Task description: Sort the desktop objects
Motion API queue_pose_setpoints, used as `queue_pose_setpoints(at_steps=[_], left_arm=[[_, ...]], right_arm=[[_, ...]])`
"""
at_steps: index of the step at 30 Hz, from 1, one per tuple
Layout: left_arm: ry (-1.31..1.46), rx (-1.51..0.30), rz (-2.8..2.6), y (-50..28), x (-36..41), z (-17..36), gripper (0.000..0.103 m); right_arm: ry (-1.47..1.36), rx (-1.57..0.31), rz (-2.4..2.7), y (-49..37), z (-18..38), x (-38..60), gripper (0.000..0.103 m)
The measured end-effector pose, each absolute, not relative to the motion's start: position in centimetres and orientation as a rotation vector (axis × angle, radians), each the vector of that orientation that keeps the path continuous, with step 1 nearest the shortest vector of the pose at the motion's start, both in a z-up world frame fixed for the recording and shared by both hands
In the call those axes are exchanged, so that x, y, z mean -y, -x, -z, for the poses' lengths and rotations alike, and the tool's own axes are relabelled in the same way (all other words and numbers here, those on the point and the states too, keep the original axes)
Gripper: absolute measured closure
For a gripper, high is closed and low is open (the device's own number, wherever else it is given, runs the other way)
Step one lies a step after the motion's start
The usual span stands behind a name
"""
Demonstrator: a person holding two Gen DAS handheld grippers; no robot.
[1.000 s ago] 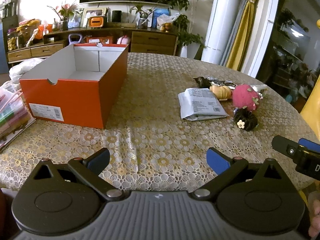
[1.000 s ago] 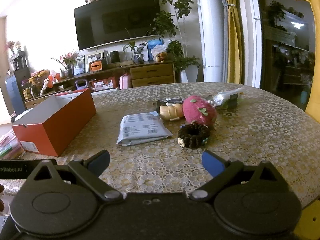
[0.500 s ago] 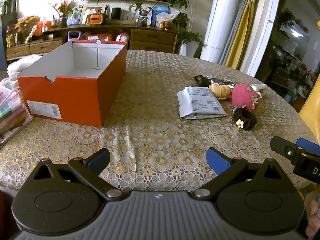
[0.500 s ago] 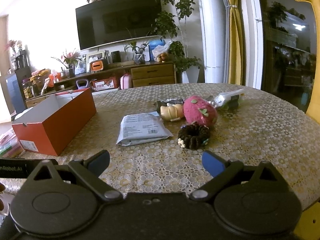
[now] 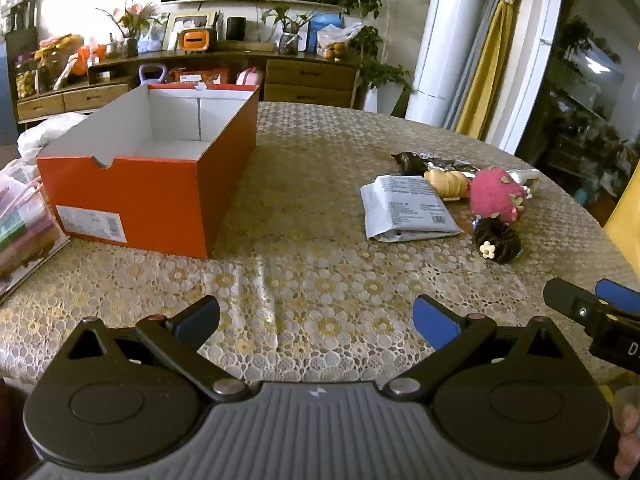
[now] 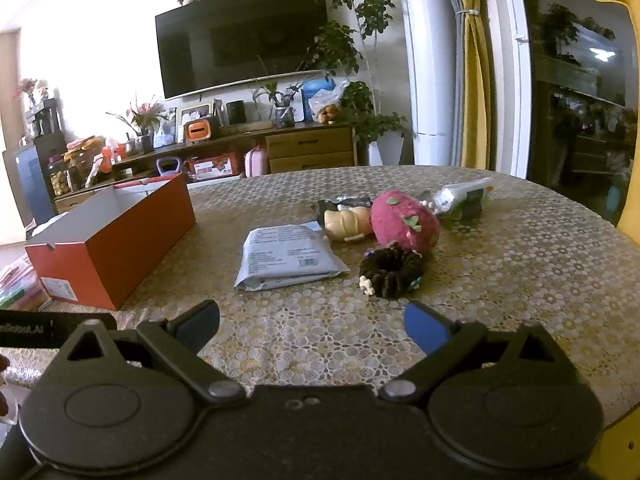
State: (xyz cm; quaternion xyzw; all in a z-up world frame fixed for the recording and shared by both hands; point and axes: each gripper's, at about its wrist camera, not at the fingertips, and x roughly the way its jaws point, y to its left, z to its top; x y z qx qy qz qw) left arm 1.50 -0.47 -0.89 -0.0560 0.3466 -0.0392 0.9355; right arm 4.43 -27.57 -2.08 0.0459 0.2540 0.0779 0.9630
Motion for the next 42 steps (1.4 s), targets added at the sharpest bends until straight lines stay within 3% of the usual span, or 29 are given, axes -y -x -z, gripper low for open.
queue_pose_setpoints(at_steps=[20,32,42], left_arm=[[-0.014,-0.603,0.22,-9.9,5.5,2.0,0.0],[-0.064,-0.657,0.249,-17.2,8.0,5.0,0.0],[-0.046,-0.695,0.268,-21.0,8.4,6.4,0.001]], right_arm=[[0.024,-0.453,-0.131,-12.2,2.6,32.5,0.0],[0.068,-0.575,-0.157,-17.5,7.0,32.7,0.0],[-0.051,-0.672,-0.117,-21.5,8.6,34.4,0.0]])
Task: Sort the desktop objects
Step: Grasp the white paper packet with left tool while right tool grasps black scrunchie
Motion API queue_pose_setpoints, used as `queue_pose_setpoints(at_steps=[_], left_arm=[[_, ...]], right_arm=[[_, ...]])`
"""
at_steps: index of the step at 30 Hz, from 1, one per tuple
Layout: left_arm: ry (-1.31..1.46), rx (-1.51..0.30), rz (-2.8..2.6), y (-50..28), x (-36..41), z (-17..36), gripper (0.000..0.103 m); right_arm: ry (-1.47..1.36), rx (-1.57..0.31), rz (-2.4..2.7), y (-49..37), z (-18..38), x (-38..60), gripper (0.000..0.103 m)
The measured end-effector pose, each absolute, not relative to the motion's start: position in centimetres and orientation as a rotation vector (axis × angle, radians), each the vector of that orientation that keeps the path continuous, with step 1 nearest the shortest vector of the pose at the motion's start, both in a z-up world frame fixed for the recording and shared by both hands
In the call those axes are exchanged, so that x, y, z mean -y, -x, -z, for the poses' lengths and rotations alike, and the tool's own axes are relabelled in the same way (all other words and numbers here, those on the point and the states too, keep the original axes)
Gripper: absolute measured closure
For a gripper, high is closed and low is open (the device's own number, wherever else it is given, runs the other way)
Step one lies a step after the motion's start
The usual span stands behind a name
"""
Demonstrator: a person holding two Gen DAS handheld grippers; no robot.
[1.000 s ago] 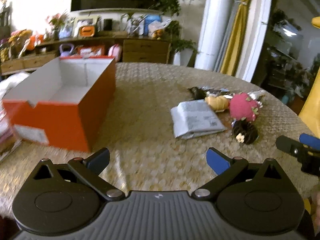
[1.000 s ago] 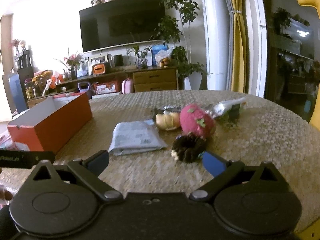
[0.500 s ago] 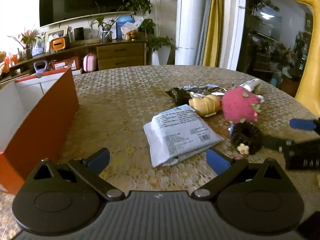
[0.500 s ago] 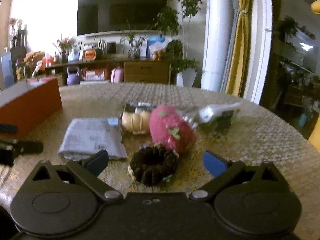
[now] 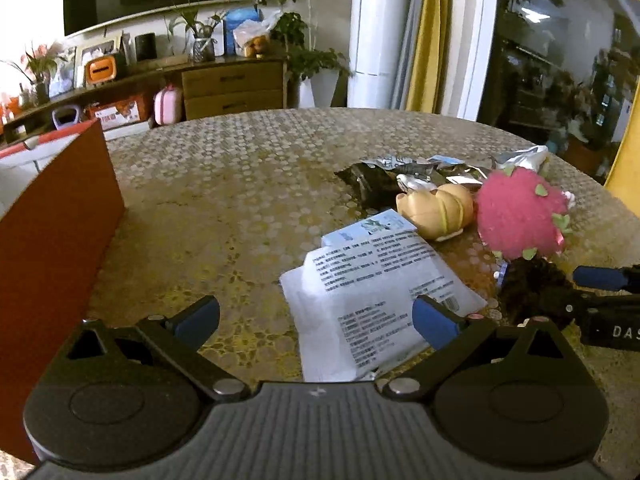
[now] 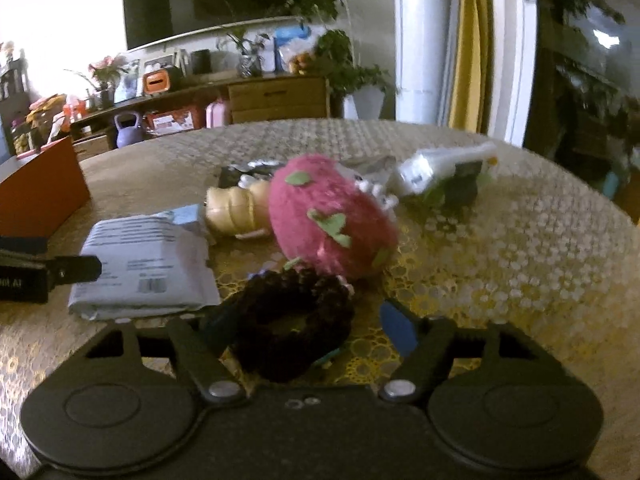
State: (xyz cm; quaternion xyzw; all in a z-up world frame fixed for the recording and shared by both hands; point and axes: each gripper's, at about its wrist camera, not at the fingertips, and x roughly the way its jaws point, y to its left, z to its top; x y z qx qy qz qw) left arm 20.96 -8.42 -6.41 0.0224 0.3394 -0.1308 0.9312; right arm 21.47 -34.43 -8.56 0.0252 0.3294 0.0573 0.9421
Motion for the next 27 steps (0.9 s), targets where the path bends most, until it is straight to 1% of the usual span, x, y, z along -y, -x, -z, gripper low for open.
queue_pose_setpoints(at_steps=[2,3,4,6,7,9,12,14,15,18,19,20,22,24,25,27], left_arm=[[-0.037,-0.701,0.284,-21.1,8.5,6.6,0.003],[-0.033,-0.708,0.296,-21.1,8.6,6.7,0.009],[-0.03,-0.715,0.306,-21.2,8.6,6.8,0.018],[-0.025,-0.723,0.325,-21.3,8.9,7.0,0.025],[-0.014,-0.721,0.335,-21.3,8.8,7.0,0.032],[0.004,-0.719,0.352,-21.4,8.8,6.9,0.041],[-0.001,-0.711,0.35,-21.3,9.1,6.7,0.05],[0.023,-0.712,0.363,-21.3,9.0,6.7,0.062],[0.023,-0.706,0.356,-21.1,8.9,6.5,0.066],[0.02,-0.715,0.361,-21.1,9.0,6.3,0.074],[0.022,-0.715,0.361,-21.0,9.0,6.3,0.079],[0.024,-0.715,0.361,-20.9,9.0,6.3,0.082],[0.022,-0.704,0.361,-20.6,9.0,6.1,0.092],[0.008,-0.695,0.361,-20.2,9.2,5.8,0.096],[0.005,-0.689,0.362,-20.0,9.2,5.7,0.101],[0.004,-0.676,0.371,-19.4,9.2,5.3,0.103]], right_arm=[[-0.08,-0.678,-0.116,-21.8,8.9,34.7,0.0],[-0.09,-0.678,-0.116,-21.9,9.0,34.8,0.0],[-0.098,-0.68,-0.119,-22.0,9.0,34.8,0.0],[-0.129,-0.69,-0.12,-22.2,9.1,35.0,0.0],[-0.15,-0.693,-0.121,-22.2,9.1,35.2,0.0],[-0.185,-0.685,-0.113,-22.2,8.8,35.7,0.0],[-0.19,-0.687,-0.099,-22.4,8.5,36.0,0.0],[-0.178,-0.708,-0.083,-22.7,8.8,36.0,0.0],[-0.182,-0.727,-0.08,-22.9,9.0,36.0,0.0],[-0.211,-0.75,-0.087,-23.2,9.6,36.0,0.0],[-0.203,-0.752,-0.091,-23.2,9.7,35.8,0.0],[-0.197,-0.753,-0.092,-23.2,9.6,35.7,0.0],[-0.187,-0.75,-0.084,-23.0,9.5,35.5,0.0],[-0.179,-0.738,-0.093,-22.6,9.4,35.4,0.0],[-0.172,-0.729,-0.094,-22.4,9.2,35.3,0.0],[-0.16,-0.711,-0.097,-22.0,8.8,35.1,0.0]])
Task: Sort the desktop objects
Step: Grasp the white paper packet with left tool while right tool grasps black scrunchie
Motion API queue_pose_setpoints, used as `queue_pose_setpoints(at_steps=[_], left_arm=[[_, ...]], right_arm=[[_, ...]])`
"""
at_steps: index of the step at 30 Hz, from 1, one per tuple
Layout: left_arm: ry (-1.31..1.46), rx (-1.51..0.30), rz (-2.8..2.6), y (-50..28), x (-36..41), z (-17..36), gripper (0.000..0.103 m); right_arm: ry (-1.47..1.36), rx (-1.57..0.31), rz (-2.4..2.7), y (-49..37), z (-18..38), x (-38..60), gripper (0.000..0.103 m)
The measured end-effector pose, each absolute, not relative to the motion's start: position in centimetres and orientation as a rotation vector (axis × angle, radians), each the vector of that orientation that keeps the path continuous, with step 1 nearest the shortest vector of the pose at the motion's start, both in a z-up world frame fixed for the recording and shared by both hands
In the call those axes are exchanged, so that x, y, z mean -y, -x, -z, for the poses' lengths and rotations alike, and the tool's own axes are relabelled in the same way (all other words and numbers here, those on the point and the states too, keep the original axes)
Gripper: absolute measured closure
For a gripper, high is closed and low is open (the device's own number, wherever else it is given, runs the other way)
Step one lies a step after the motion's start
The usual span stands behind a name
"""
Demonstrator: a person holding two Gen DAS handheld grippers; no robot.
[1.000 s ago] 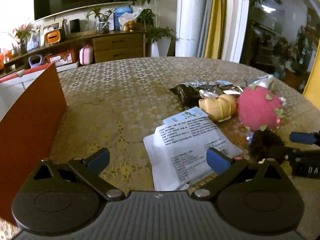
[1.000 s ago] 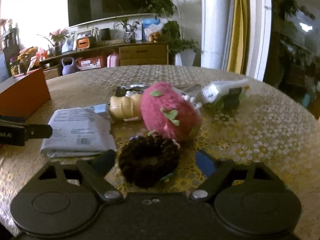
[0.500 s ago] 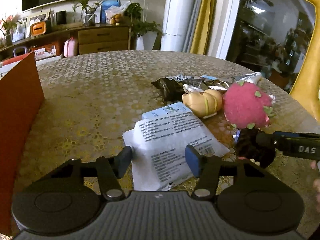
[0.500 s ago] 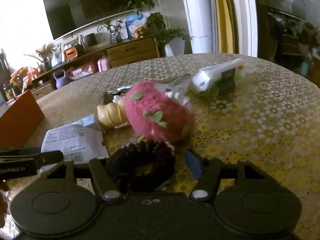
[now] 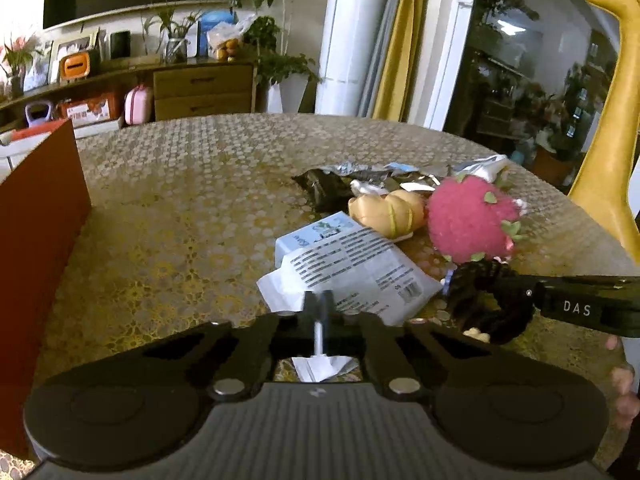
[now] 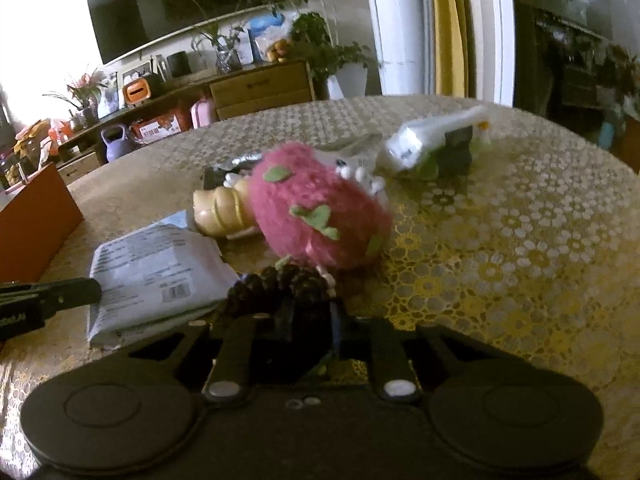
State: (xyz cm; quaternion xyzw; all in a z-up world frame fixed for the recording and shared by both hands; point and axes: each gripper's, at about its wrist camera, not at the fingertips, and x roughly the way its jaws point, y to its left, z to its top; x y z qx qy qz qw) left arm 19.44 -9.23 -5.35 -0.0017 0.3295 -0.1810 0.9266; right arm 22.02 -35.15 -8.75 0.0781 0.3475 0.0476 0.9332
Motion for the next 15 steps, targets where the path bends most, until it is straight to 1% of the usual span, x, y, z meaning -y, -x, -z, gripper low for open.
queue_pose_setpoints(at_steps=[6,8,9,11,12,13,15], left_arm=[[-0.059,-0.689,0.426,-18.6,9.9,5.1,0.103],[-0.091,-0.67,0.441,-18.6,9.8,5.0,0.101],[-0.107,-0.654,0.453,-18.6,9.7,5.0,0.098],[-0.134,-0.632,0.458,-18.7,9.5,4.8,0.087],[-0.139,-0.627,0.462,-18.9,9.3,4.8,0.07],[-0.139,-0.623,0.468,-19.2,9.1,4.7,0.047],[-0.141,-0.597,0.484,-19.5,8.6,4.6,0.023]], right_arm=[[-0.156,-0.669,-0.134,-20.8,7.5,35.1,0.0],[-0.159,-0.674,-0.146,-20.6,7.6,35.2,0.0],[-0.16,-0.675,-0.148,-20.4,7.6,35.2,0.0],[-0.168,-0.68,-0.154,-20.2,7.7,35.2,0.0],[-0.171,-0.683,-0.158,-20.1,7.7,35.1,0.0],[-0.172,-0.687,-0.164,-20.2,7.7,35.1,0.0],[-0.166,-0.694,-0.173,-20.1,7.8,34.9,0.0]])
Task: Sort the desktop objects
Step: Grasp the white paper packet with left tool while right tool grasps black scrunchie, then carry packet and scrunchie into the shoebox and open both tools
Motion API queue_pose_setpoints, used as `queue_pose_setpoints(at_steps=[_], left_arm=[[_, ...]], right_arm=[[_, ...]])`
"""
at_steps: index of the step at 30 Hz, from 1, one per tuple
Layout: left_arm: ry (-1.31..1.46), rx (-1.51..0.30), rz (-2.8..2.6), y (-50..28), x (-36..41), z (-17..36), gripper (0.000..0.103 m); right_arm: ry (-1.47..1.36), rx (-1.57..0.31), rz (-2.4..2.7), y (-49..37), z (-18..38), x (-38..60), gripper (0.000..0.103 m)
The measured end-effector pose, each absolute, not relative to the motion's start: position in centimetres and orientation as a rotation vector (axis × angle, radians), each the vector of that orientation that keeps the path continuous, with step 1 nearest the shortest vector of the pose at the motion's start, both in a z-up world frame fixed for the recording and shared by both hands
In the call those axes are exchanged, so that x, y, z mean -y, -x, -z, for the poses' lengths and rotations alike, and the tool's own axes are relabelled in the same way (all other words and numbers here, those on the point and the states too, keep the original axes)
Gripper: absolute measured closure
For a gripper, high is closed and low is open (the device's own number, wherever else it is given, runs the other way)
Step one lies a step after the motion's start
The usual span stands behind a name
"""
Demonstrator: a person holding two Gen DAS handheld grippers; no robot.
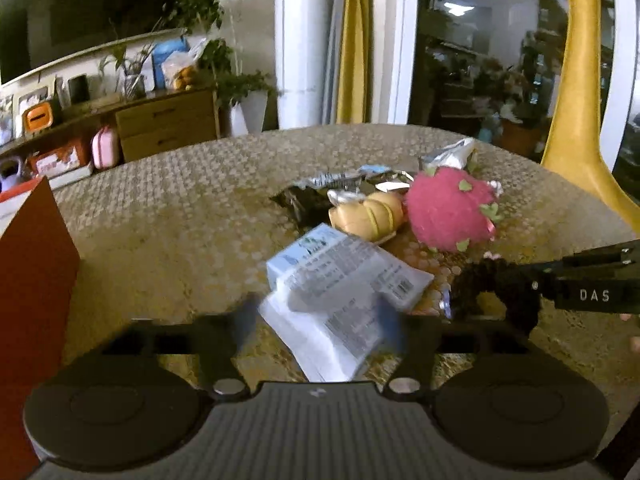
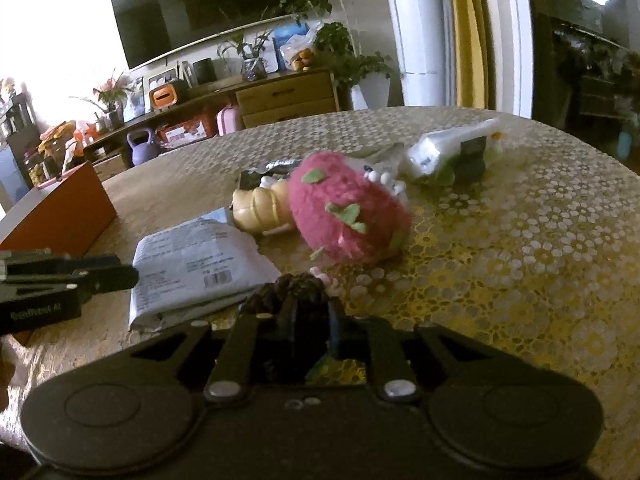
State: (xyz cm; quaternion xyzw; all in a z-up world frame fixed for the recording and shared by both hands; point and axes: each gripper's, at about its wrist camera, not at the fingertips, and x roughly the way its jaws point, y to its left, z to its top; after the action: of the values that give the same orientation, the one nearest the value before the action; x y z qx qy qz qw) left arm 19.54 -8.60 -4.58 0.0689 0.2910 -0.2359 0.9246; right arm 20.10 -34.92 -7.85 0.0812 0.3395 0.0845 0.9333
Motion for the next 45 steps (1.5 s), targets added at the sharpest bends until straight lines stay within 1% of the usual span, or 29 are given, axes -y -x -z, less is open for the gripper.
queue_pose_setpoints(at_steps=[1,6,10,16,21,23,25,32,34,40,45], left_arm=[[-0.15,-0.579,0.497,-19.6,8.5,4.6,0.02],[-0.312,-0.513,0.618,-19.8,9.6,5.3,0.018],[-0.41,-0.493,0.685,-20.1,10.6,6.4,0.013],[-0.421,-0.53,0.72,-22.0,10.6,7.5,0.012],[-0.459,-0.51,0.735,-21.3,11.0,7.9,0.012],[-0.469,-0.51,0.738,-21.0,11.2,8.1,0.012],[-0.473,-0.526,0.743,-20.6,11.5,8.3,0.022],[-0.461,-0.547,0.667,-17.8,12.8,7.7,0.028],[-0.44,-0.554,0.631,-16.9,12.8,7.5,0.032],[-0.36,-0.563,0.533,-14.6,12.1,6.1,0.034],[-0.301,-0.55,0.46,-12.4,10.2,3.6,0.034]], right_arm=[[-0.164,-0.698,-0.175,-20.1,7.9,34.8,0.0],[-0.175,-0.718,-0.181,-20.5,8.5,35.0,0.0],[-0.17,-0.728,-0.187,-20.6,8.8,34.9,0.0],[-0.172,-0.745,-0.188,-20.7,9.2,35.0,0.0],[-0.175,-0.751,-0.189,-20.8,9.3,34.9,0.0],[-0.178,-0.756,-0.192,-20.9,9.4,34.9,0.0],[-0.178,-0.762,-0.189,-20.9,9.5,34.9,0.0],[-0.173,-0.773,-0.19,-20.6,9.5,34.5,0.0],[-0.181,-0.773,-0.179,-20.3,9.4,34.7,0.0],[-0.178,-0.721,-0.187,-18.8,7.9,34.7,0.0],[-0.187,-0.683,-0.207,-17.6,5.8,34.6,0.0]])
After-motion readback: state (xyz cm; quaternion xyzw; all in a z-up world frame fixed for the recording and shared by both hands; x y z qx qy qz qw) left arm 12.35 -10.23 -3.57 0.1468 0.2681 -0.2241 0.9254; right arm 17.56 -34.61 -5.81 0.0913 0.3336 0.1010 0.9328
